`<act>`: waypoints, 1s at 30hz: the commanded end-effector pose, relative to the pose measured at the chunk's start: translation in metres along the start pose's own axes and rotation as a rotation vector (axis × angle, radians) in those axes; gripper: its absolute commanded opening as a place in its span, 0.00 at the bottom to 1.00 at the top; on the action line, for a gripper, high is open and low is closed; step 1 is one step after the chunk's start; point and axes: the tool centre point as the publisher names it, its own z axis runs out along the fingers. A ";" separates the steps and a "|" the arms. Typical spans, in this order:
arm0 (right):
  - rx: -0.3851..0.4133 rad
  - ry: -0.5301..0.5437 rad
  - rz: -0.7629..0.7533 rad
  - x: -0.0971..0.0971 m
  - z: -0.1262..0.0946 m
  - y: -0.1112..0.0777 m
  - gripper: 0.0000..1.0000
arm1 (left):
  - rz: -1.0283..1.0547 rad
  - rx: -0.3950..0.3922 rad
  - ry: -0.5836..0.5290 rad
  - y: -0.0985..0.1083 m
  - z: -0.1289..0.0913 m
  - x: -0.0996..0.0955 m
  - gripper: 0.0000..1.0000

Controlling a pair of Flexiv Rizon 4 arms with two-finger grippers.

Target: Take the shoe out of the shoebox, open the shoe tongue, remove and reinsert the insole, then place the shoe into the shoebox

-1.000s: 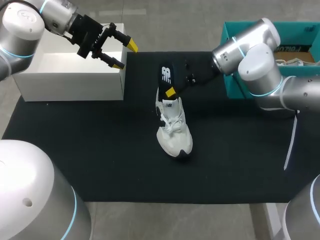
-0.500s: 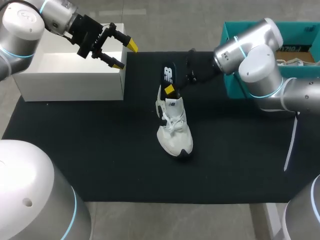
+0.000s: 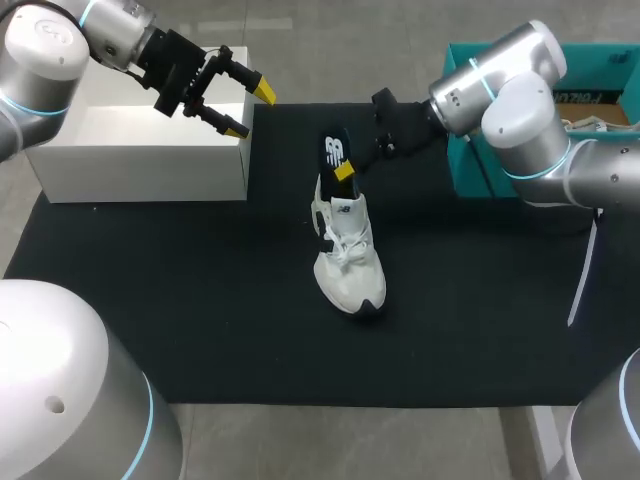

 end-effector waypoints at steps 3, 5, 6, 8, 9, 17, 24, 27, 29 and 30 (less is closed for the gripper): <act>0.025 0.033 0.025 -0.004 0.010 -0.010 0.00 | 0.001 -0.003 0.003 -0.001 0.000 0.000 1.00; 0.038 0.046 0.031 -0.003 0.012 -0.013 0.00 | 0.001 -0.003 0.003 -0.001 0.000 0.000 1.00; 0.042 0.051 0.034 -0.002 0.014 -0.015 0.00 | 0.001 -0.003 0.003 -0.001 0.000 0.000 1.00; 0.048 0.061 0.040 0.000 0.017 -0.018 0.00 | 0.001 -0.003 0.003 -0.001 0.000 0.000 1.00; 0.051 0.068 0.044 0.001 0.019 -0.019 0.00 | 0.001 -0.003 0.003 -0.001 0.000 0.000 1.00; 0.052 0.083 0.066 0.005 0.027 -0.030 0.00 | 0.001 -0.003 0.003 -0.001 0.000 0.000 1.00; 0.030 0.034 0.018 0.002 0.013 -0.011 0.27 | 0.001 -0.003 0.003 -0.001 0.000 0.000 1.00; 0.034 0.023 0.001 -0.001 0.008 -0.004 0.22 | 0.001 -0.003 0.003 -0.001 0.000 0.000 1.00; 0.035 0.020 -0.004 -0.003 0.006 0.000 0.13 | 0.001 -0.003 0.003 -0.001 0.000 0.000 1.00; 0.035 0.019 -0.006 -0.004 0.005 0.002 0.03 | 0.001 -0.003 0.003 -0.001 0.000 0.000 1.00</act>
